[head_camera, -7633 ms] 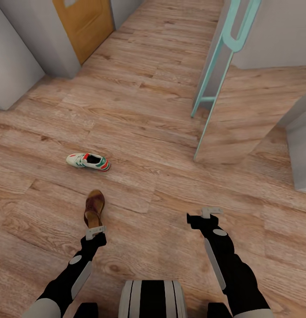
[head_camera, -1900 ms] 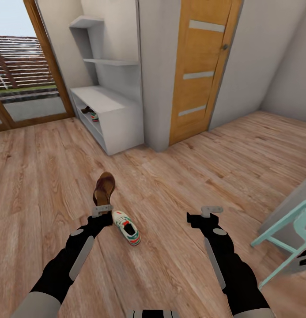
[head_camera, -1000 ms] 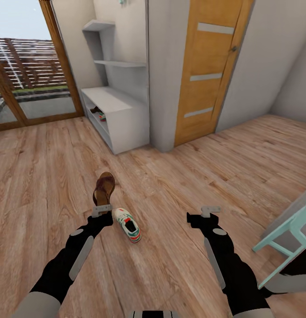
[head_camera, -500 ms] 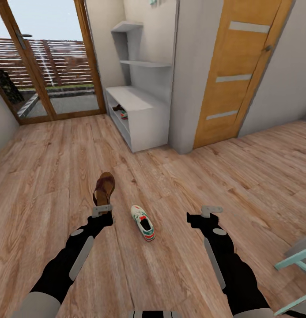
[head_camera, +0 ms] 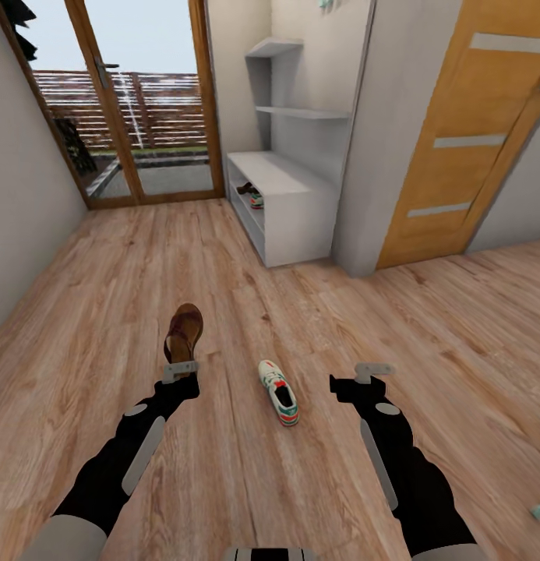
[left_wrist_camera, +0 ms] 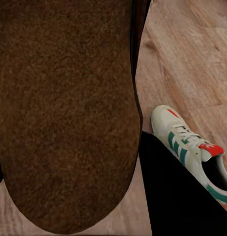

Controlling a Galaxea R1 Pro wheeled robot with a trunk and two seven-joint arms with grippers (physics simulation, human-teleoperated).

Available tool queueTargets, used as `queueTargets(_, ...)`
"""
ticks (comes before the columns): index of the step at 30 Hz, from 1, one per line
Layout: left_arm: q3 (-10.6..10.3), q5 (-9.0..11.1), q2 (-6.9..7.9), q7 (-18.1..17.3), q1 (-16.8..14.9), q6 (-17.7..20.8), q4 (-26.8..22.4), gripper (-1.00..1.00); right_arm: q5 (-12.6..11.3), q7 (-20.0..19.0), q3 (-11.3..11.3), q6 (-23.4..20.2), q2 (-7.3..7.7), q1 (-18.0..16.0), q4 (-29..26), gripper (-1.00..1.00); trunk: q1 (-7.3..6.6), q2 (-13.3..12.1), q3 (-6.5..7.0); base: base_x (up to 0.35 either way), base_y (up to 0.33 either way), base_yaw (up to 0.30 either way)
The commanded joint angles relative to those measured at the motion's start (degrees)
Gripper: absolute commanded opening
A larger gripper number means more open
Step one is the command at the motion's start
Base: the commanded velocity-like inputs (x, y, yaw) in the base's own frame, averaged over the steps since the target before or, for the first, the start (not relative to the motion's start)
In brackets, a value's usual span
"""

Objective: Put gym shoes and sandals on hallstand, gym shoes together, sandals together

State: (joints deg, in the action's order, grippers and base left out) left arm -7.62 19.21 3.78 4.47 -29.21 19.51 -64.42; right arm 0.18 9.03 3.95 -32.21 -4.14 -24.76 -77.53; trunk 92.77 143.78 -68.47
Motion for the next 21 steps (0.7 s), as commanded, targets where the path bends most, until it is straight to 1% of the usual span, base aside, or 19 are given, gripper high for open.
queueTargets(1,-0.2,0.4,0.04,0.4,0.0,0.3,-0.1,-1.00,0.0,0.3,0.1,-0.3,0.01,0.0,-0.1,1.00,-0.01,0.0,-0.05,0.000,0.000,0.286)
queueTargets(4,-0.2,0.4,0.06,0.4,0.0,0.3,-0.1,-1.00,0.0,0.3,0.0,-0.3,0.01,0.0,-0.1,1.00,-0.01,0.0,-0.05,0.000,0.000,0.223)
queueTargets(8,-0.2,0.4,0.07,0.4,0.0,0.3,-0.1,-1.00,0.0,0.3,0.0,-0.3,0.01,0.0,-0.1,1.00,-0.01,0.0,-0.05,0.000,0.000,0.100)
queueTargets(21,-0.2,0.4,0.02,0.3,0.0,0.3,-0.1,-1.00,-0.1,0.2,0.0,-0.4,0.01,0.0,0.0,1.00,-0.01,0.0,-0.05,0.000,0.000,0.007)
